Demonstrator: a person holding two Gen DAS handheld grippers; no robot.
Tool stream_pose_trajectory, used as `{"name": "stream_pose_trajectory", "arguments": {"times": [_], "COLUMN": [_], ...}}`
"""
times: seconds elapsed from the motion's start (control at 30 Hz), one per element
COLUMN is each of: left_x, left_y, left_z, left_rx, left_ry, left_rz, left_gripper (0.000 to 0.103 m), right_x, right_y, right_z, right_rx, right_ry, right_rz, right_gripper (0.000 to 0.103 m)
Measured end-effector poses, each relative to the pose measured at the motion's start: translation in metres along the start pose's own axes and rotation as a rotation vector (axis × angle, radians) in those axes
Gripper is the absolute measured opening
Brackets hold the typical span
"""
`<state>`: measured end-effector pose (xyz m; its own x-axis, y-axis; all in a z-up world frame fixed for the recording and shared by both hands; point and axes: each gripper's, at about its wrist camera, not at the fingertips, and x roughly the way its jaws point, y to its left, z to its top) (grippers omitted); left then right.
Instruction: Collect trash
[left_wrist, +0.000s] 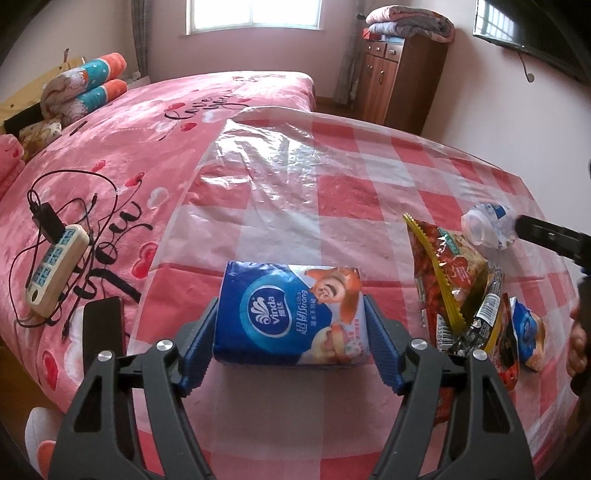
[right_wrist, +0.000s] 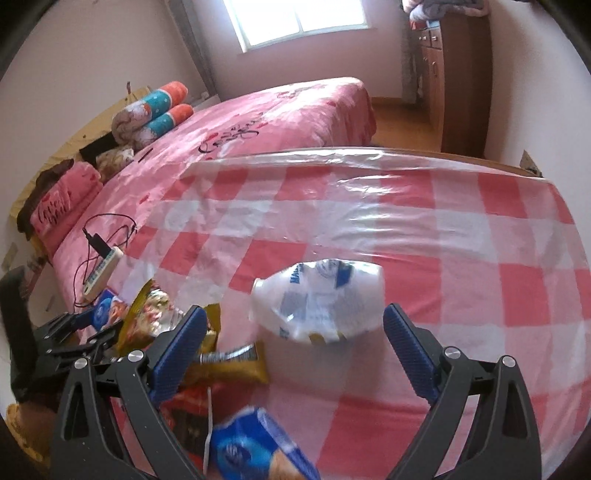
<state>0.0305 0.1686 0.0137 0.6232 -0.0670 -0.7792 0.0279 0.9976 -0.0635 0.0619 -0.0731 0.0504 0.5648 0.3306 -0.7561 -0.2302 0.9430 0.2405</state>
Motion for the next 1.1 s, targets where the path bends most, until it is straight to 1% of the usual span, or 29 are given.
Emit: {"name": "stream_pose_trajectory", "arguments": {"times": [0.1, 0.2, 0.23, 0.33, 0.4, 0.5, 0.53, 0.57, 0.6, 0.67, 0.7, 0.77, 0.87, 0.97, 1.1], "left_x": [-0.001, -0.003, -0.004, -0.005, -0.006, -0.008, -0.009, -0.01, -0.01, -0.013, -0.013, -0.015, -0.018, -0.022, -0.029], "left_y": [-0.001, -0.003, -0.004, -0.007, -0.01, -0.015, -0.017, -0.018, -0.019, -0.024, -0.025, -0.029, -0.038, -0.049, -0.064], "left_z": [-0.002, -0.005, -0.006, -0.009, -0.01, -0.013, -0.014, -0.015, -0.016, -0.019, -0.02, -0.023, -0.028, -0.034, -0.044], "left_rx": [-0.003, -0.004, -0.004, -0.001, 0.001, 0.015, 0.017, 0.018, 0.018, 0.027, 0.03, 0.044, 0.076, 0.095, 0.118], "left_ry": [-0.007, -0.012, -0.014, -0.014, -0.011, -0.009, -0.007, -0.005, -0.006, -0.005, -0.004, -0.001, 0.004, 0.013, 0.023], "left_rz": [-0.002, -0.005, -0.007, -0.019, -0.03, -0.046, -0.051, -0.059, -0.061, -0.069, -0.071, -0.08, -0.086, -0.118, -0.157], "left_gripper": [0.073, 0.073, 0.073, 0.073, 0.073, 0.073, 0.073, 0.072, 0.072, 0.072, 0.072, 0.072, 0.072, 0.072, 0.072], "right_x": [0.016, 0.033, 0.035, 0.038, 0.041, 0.043, 0.043, 0.042, 0.041, 0.039, 0.038, 0.037, 0.032, 0.027, 0.012], "right_y": [0.006, 0.005, 0.006, 0.01, 0.013, 0.015, 0.017, 0.019, 0.021, 0.024, 0.026, 0.029, 0.028, 0.028, 0.022], "right_z": [0.003, 0.002, 0.001, 0.002, 0.003, 0.001, -0.001, -0.002, -0.003, -0.006, -0.008, -0.011, -0.015, -0.022, -0.035], "right_rx": [-0.035, -0.041, -0.045, -0.076, -0.109, -0.131, -0.146, -0.163, -0.172, -0.188, -0.199, -0.21, -0.198, -0.192, -0.155], "right_ry": [0.029, 0.067, 0.06, 0.055, 0.047, 0.042, 0.039, 0.03, 0.026, 0.018, 0.013, 0.008, 0.007, 0.007, 0.012], "right_rz": [-0.064, -0.093, -0.092, -0.091, -0.115, -0.116, -0.118, -0.127, -0.123, -0.12, -0.119, -0.113, -0.087, -0.069, -0.026], "right_gripper": [0.095, 0.095, 0.097, 0.097, 0.097, 0.096, 0.092, 0.082, 0.079, 0.066, 0.063, 0.053, 0.046, 0.041, 0.041]}}
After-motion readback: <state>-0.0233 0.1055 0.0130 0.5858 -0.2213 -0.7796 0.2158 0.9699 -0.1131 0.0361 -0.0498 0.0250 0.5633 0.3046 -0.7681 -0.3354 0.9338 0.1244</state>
